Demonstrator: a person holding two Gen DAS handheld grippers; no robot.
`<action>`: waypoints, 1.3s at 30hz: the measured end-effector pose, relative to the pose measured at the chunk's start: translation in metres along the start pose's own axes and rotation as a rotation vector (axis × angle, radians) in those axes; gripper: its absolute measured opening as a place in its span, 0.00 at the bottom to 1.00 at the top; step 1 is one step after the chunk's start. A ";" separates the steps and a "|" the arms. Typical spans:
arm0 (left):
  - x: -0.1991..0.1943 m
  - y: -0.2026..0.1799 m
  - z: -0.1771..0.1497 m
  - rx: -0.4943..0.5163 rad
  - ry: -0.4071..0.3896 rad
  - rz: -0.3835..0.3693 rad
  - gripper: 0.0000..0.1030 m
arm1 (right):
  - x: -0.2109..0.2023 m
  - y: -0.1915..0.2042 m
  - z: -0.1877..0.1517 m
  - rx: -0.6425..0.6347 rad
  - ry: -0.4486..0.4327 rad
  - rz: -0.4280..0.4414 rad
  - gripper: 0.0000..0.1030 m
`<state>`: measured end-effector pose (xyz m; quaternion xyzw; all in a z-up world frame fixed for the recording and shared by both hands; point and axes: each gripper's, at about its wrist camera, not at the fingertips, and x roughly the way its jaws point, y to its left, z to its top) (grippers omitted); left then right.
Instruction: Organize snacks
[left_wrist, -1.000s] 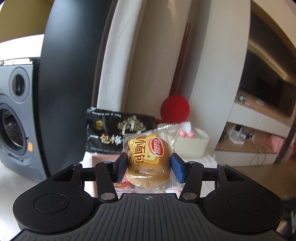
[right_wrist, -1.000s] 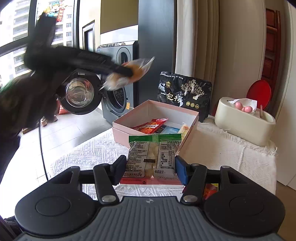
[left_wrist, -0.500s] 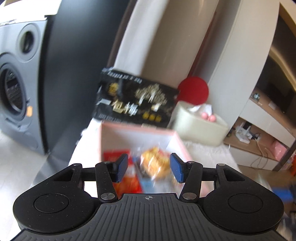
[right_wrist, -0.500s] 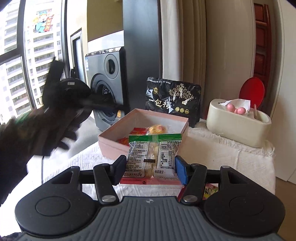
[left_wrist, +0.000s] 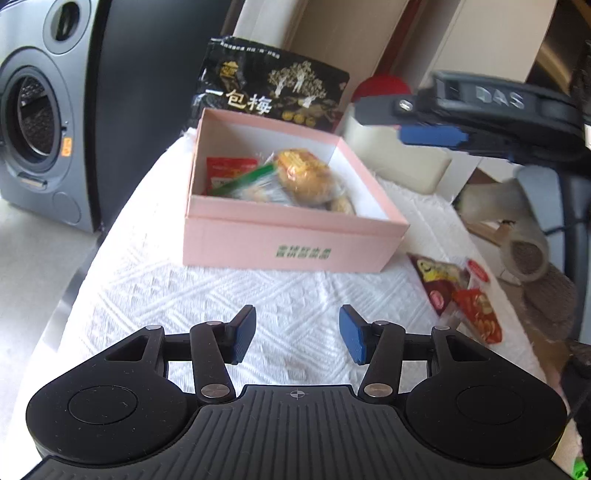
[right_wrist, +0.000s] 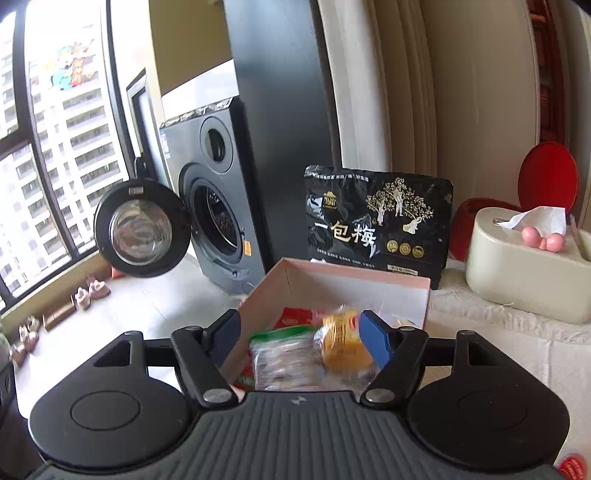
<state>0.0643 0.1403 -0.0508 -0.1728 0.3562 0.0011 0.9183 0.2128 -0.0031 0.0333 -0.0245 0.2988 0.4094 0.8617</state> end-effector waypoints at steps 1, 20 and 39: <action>0.002 -0.003 -0.002 0.004 0.007 0.010 0.53 | -0.008 -0.002 -0.007 -0.015 0.007 -0.007 0.69; 0.035 -0.102 -0.036 0.235 0.156 -0.008 0.54 | -0.113 -0.066 -0.185 0.050 0.181 -0.255 0.72; 0.042 -0.100 -0.039 0.222 0.115 -0.021 0.54 | -0.108 -0.112 -0.155 0.158 0.029 -0.399 0.81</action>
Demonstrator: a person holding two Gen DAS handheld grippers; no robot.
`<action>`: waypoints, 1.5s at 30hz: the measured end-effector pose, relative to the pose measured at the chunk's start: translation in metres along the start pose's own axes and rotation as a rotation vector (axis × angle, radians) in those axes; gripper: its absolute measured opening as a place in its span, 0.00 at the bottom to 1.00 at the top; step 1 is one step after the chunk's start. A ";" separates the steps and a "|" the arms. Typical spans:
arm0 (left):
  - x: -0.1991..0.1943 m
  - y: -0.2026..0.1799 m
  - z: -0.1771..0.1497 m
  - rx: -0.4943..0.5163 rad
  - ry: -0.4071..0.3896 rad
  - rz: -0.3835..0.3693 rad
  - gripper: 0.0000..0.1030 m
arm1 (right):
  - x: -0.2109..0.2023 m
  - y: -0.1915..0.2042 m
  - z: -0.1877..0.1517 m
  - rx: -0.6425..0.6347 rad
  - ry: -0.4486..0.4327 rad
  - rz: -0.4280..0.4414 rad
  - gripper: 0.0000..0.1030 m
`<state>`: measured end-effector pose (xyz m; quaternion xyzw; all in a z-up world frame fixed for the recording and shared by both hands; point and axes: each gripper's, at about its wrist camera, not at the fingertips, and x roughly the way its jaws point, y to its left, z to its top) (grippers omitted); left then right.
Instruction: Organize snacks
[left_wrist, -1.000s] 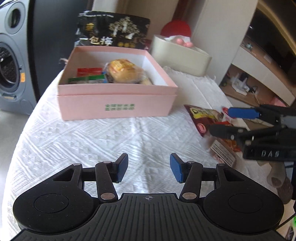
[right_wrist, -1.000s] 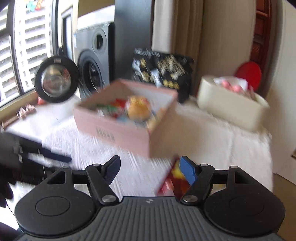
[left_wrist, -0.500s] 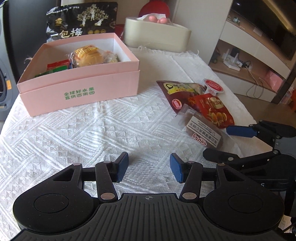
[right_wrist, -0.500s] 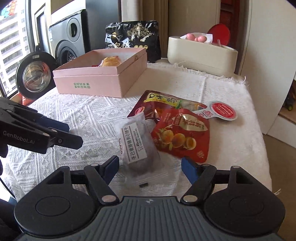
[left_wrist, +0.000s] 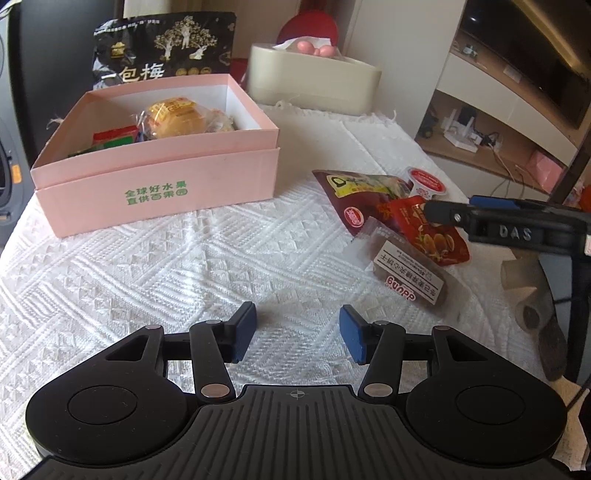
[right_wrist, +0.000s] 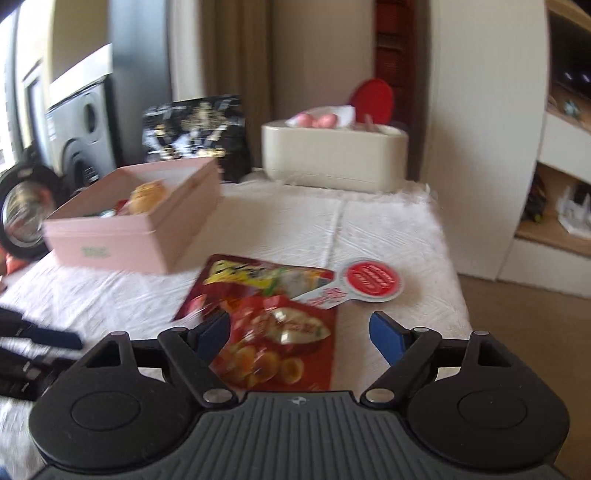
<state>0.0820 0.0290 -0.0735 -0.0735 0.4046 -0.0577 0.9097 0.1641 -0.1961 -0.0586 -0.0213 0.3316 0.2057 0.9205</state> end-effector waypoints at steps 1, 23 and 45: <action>0.000 0.001 0.000 0.000 -0.001 -0.003 0.54 | 0.007 -0.005 0.004 0.032 0.008 0.000 0.81; -0.001 0.014 0.000 -0.077 -0.019 -0.058 0.53 | 0.028 0.018 0.010 0.137 0.155 0.304 0.27; -0.025 0.064 0.011 -0.215 -0.059 0.042 0.45 | -0.010 0.066 0.016 -0.110 0.058 0.429 0.64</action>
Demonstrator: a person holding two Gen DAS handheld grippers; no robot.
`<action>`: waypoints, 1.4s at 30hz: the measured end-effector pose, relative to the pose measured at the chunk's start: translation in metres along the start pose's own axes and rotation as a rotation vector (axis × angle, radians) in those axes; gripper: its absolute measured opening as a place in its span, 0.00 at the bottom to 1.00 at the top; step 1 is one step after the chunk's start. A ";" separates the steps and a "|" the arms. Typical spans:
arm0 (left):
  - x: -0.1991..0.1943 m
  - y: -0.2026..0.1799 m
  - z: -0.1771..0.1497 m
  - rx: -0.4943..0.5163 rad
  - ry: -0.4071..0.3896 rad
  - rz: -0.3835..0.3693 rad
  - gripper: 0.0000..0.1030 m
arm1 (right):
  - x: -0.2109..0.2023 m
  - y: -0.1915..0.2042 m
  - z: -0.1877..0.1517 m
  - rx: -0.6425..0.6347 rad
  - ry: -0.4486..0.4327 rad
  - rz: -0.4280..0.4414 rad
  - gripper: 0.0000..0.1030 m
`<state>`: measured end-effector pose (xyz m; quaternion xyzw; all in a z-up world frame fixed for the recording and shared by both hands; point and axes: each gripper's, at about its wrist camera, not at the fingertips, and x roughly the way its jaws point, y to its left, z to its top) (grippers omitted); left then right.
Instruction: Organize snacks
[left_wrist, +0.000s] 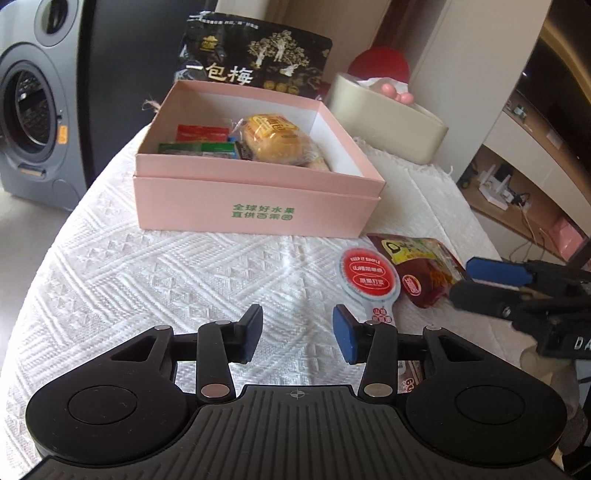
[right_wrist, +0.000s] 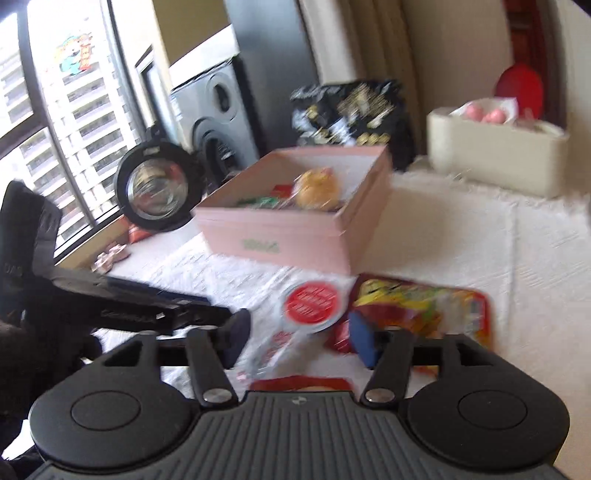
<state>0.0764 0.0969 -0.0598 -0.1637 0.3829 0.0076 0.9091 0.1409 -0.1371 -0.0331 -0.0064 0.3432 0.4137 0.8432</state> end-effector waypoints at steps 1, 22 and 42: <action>0.000 -0.001 0.001 -0.001 0.002 -0.011 0.45 | -0.004 -0.007 0.001 0.004 -0.014 -0.036 0.64; 0.068 -0.082 0.037 0.115 0.129 -0.266 0.39 | 0.086 -0.120 0.042 0.061 0.126 -0.279 0.28; 0.013 -0.027 0.024 0.087 0.055 -0.201 0.39 | 0.048 -0.047 -0.002 -0.157 0.114 -0.095 0.86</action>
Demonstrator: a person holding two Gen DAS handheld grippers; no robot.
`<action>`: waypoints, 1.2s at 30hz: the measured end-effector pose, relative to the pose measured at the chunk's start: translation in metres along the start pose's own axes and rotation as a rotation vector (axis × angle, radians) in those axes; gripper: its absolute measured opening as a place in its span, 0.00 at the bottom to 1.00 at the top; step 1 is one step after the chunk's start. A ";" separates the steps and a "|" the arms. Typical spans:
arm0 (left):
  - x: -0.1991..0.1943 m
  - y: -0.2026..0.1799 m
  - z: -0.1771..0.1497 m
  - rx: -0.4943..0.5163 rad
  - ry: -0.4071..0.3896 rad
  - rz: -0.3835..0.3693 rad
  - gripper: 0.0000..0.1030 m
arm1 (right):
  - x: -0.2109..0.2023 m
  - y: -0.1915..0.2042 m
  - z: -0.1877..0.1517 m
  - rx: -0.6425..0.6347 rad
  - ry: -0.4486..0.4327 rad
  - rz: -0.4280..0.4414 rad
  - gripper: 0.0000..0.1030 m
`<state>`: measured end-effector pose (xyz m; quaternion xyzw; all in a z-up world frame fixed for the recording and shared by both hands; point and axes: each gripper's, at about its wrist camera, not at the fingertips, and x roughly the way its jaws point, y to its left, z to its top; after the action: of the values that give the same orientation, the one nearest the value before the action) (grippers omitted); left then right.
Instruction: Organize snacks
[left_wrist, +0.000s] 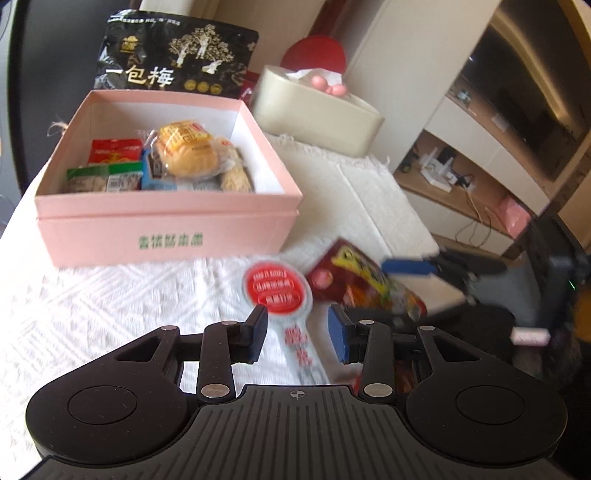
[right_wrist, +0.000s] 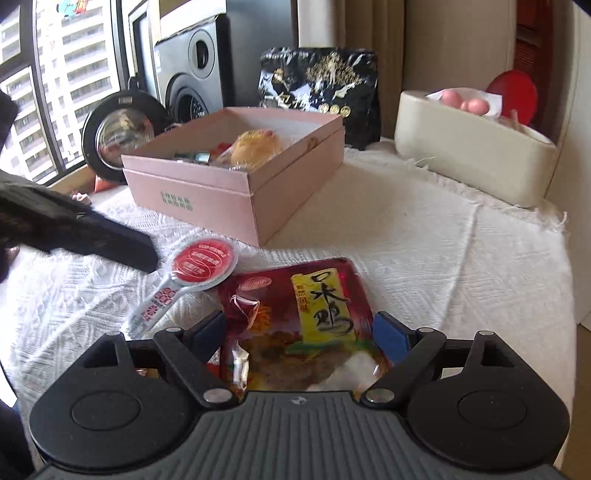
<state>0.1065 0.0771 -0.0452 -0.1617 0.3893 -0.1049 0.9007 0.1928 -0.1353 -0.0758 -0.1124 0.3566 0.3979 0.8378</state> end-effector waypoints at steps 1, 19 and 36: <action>-0.003 -0.002 -0.003 0.012 0.007 -0.010 0.39 | 0.002 -0.002 0.001 0.002 -0.007 -0.002 0.86; 0.027 -0.093 -0.039 0.380 0.117 -0.080 0.42 | -0.048 -0.054 -0.054 0.330 -0.049 -0.217 0.85; 0.057 -0.134 -0.040 0.623 0.098 0.034 0.61 | -0.057 -0.068 -0.067 0.496 -0.139 -0.290 0.85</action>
<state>0.1072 -0.0736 -0.0589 0.1336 0.3840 -0.2115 0.8888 0.1855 -0.2448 -0.0914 0.0735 0.3651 0.1816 0.9101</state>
